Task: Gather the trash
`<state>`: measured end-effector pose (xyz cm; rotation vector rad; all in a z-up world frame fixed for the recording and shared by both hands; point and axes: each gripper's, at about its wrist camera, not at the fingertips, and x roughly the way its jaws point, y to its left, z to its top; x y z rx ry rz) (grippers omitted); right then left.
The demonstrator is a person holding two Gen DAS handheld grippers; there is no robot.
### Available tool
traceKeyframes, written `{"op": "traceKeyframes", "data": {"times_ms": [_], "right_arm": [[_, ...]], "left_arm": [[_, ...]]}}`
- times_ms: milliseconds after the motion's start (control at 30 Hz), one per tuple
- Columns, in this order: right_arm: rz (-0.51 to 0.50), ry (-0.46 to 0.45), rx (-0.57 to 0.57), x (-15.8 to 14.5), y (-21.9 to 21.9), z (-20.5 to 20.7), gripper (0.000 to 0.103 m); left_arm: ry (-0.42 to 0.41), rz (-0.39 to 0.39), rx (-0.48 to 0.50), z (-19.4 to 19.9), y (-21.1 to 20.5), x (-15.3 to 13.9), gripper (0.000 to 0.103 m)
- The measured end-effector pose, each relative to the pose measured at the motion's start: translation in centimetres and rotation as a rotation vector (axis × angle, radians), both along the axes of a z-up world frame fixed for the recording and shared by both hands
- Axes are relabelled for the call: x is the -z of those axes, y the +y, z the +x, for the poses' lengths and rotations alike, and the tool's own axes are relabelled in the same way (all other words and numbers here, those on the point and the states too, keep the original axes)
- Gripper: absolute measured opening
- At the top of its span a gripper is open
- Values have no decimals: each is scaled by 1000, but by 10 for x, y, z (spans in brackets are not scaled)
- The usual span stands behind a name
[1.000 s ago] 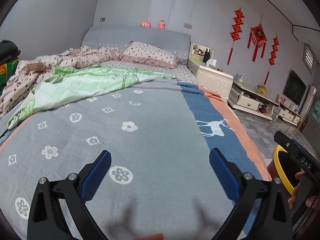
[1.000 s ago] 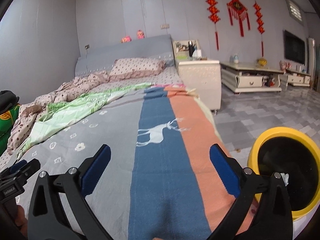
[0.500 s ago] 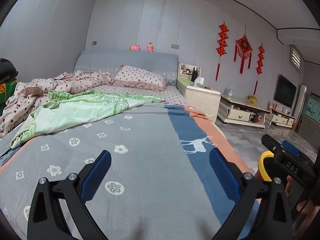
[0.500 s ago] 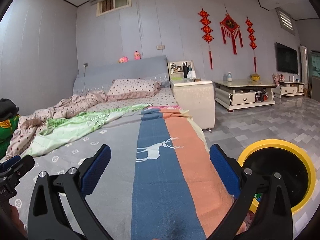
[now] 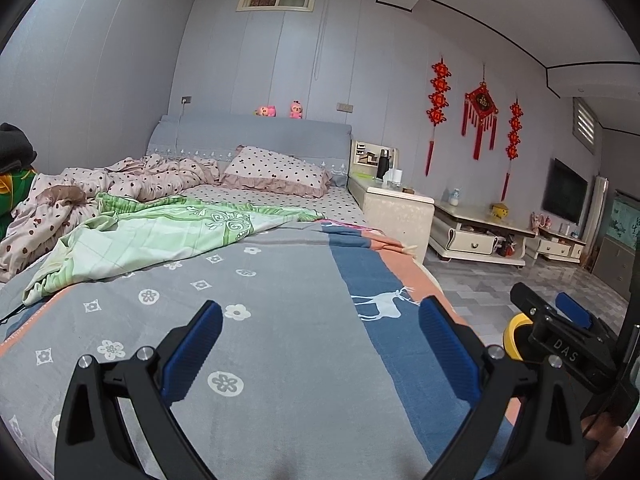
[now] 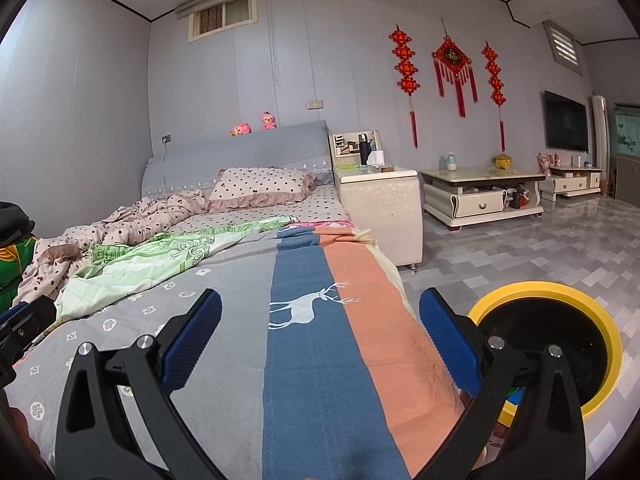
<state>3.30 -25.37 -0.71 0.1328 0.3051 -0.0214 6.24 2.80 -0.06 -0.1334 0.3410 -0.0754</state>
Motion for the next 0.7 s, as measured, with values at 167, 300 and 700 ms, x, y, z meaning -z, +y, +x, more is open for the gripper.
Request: {"op": "traceKeyframes", "data": {"times_ms": [167,300,700], "right_arm": [[6,8,-3,0,0,3,95],[6,15,-7,2,1,3,95],[1,25,-4,6,3,6,95]], "left_arm": [[1,-8,1,0,2,0,95],[4,-8,2,1,1,1,95],[6,-11,2,3,1,2,95]]}}
